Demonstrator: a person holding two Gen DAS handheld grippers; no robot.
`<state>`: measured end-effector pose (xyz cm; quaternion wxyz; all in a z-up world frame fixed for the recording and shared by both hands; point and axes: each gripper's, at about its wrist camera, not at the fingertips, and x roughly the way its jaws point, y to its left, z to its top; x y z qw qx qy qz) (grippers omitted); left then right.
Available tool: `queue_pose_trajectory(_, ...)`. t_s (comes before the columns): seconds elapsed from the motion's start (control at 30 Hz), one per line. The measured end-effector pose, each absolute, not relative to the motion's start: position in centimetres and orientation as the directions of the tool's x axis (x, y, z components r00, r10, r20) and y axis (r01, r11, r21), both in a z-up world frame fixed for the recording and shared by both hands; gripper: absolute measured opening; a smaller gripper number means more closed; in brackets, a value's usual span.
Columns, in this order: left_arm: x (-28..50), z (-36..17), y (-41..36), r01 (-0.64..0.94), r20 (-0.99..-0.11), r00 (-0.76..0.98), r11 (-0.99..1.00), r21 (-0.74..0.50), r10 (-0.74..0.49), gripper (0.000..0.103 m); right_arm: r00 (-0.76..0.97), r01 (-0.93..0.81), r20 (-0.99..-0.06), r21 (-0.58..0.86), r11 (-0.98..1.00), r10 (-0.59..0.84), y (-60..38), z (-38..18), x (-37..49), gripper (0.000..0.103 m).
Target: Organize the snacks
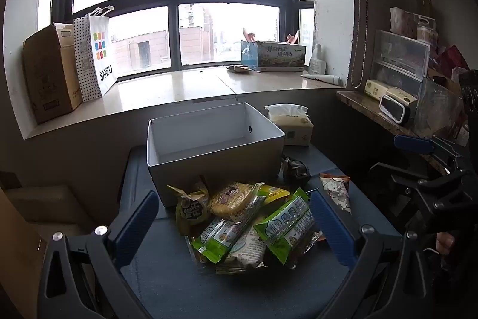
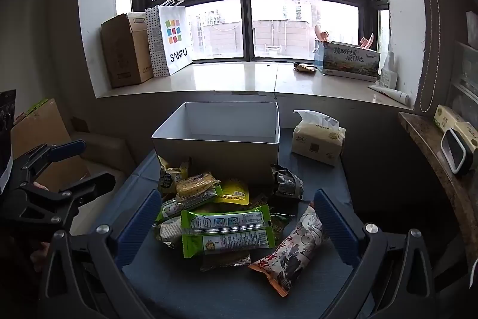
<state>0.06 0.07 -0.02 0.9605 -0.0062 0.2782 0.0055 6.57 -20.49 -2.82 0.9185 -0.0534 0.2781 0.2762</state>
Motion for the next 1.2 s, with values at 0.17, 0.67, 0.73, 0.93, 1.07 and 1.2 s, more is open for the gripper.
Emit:
queue_pose_trajectory(0.17, -0.22, -0.02, -0.38, -0.004, -0.521, 0.853, 1.0, -0.014, -0.004, 0.103, 0.698, -0.537, -0.532, 0.055, 0.842, 0.479, -20.58, -2.69, 6.51, 0.103)
queue_pose_trajectory(0.67, 0.02, 0.17, -0.1, -0.002, -0.529, 0.848, 1.0, -0.021, -0.009, 0.103, 0.7, -0.539, -0.535, 0.039, 0.841, 0.473, -20.49, -2.58, 6.45, 0.103)
queue_pose_trajectory(0.73, 0.04, 0.18, -0.1, -0.004, -0.53, 0.848, 1.0, -0.02, -0.007, 0.103, 0.7, -0.539, -0.535, 0.039, 0.841, 0.473, -20.5, -2.57, 6.44, 0.103)
queue_pose_trajectory(0.93, -0.04, 0.22, -0.04, -0.002, -0.528, 0.849, 1.0, -0.02, -0.009, 0.103, 0.7, -0.538, -0.537, 0.036, 0.842, 0.47, -20.43, -2.5, 6.39, 0.103)
queue_pose_trajectory(1.07, -0.04, 0.3, -0.03, -0.001, -0.529, 0.849, 1.0, -0.02, -0.01, 0.103, 0.7, -0.538, -0.537, 0.035, 0.842, 0.47, -20.42, -2.44, 6.44, 0.103)
queue_pose_trajectory(1.2, -0.02, 0.37, -0.03, -0.001, -0.527, 0.85, 1.0, -0.019, -0.009, 0.103, 0.702, -0.538, -0.536, 0.034, 0.842, 0.47, -20.41, -2.46, 6.35, 0.103)
